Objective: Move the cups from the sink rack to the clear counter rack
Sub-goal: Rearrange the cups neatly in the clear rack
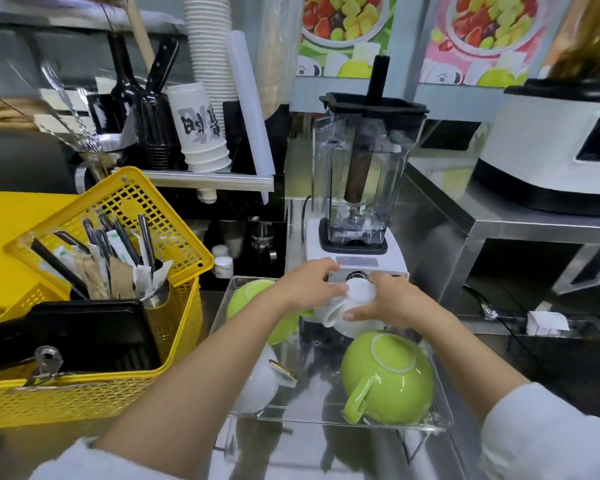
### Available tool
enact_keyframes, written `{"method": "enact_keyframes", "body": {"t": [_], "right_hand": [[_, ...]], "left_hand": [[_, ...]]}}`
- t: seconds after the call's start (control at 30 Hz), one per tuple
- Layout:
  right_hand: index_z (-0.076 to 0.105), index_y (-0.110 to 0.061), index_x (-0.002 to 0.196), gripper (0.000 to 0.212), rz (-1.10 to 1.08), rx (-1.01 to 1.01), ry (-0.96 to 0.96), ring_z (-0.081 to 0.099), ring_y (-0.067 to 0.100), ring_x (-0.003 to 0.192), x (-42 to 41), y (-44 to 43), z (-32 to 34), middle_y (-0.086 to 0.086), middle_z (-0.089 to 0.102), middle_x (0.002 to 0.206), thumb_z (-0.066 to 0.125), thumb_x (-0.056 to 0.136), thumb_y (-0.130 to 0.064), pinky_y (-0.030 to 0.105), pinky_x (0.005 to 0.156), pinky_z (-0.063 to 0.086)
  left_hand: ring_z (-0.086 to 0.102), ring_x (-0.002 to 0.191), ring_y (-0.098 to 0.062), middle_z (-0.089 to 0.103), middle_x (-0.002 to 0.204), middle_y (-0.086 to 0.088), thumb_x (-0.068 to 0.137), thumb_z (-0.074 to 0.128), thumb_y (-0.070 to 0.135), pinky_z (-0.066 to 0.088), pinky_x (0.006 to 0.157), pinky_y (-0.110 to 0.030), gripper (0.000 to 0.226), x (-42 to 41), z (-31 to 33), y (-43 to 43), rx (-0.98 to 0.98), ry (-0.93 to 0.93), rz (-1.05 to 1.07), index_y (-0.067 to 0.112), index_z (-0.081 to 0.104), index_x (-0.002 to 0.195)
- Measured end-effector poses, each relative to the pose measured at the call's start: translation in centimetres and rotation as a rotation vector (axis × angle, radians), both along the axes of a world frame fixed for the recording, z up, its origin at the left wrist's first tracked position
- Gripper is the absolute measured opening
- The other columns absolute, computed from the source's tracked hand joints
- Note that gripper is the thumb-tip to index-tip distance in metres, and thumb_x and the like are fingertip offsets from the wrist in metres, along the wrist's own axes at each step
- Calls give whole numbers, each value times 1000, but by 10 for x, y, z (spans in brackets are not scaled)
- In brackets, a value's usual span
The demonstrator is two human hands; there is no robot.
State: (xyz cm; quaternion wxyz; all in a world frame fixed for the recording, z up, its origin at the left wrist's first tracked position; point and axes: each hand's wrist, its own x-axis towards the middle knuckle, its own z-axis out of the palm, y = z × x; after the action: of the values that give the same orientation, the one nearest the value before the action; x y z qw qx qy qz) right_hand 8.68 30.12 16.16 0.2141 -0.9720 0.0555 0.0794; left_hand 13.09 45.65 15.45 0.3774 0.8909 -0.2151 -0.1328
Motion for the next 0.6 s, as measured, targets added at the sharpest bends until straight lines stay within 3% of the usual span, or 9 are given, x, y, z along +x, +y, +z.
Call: {"method": "enact_keyframes", "body": {"t": [0.1,0.23,0.37,0.43,0.5,0.6], "right_hand": [[43,-14,124,78,22,82,-2,56,23,98,1,-5,-1,5,60,115,79,62,-44,33,77,48],[39,-16,126,75,63,196,-10,54,22,102,0,-8,-2,1,55,116,81,66,-29,35,87,49],[38,-16,127,78,78,252,-16,54,24,108,2,-13,-2,0,49,116,83,63,-22,40,95,47],[39,-18,125,76,88,267,-41,56,23,106,0,-14,-3,-1,50,117,83,63,-22,42,94,48],[43,-21,120,68,126,228,-68,58,21,102,-2,-12,-5,0,57,117,80,63,-26,41,91,50],[43,-26,112,58,222,153,-39,58,20,96,-8,-6,-5,1,59,111,75,64,-30,39,84,51]], "left_hand": [[44,126,-20,39,145,-2,85,60,32,42,97,-32,57,5,-1,-7,17,61,-66,21,37,137],[49,114,-19,51,129,-1,84,62,22,42,93,-35,51,6,-2,-8,-10,148,-163,24,44,131],[49,90,-15,54,109,3,81,65,25,40,66,-26,47,5,-4,-10,-18,112,-172,23,49,125],[52,92,-16,55,110,4,79,67,28,45,73,-30,48,4,-6,-11,-29,91,-153,23,50,124],[56,102,-20,59,117,2,76,69,31,47,91,-39,49,2,-10,-12,-37,67,-124,22,52,122],[56,106,-22,60,119,-2,77,68,29,45,95,-42,44,-1,-13,-13,-21,17,-86,20,53,118]]}}
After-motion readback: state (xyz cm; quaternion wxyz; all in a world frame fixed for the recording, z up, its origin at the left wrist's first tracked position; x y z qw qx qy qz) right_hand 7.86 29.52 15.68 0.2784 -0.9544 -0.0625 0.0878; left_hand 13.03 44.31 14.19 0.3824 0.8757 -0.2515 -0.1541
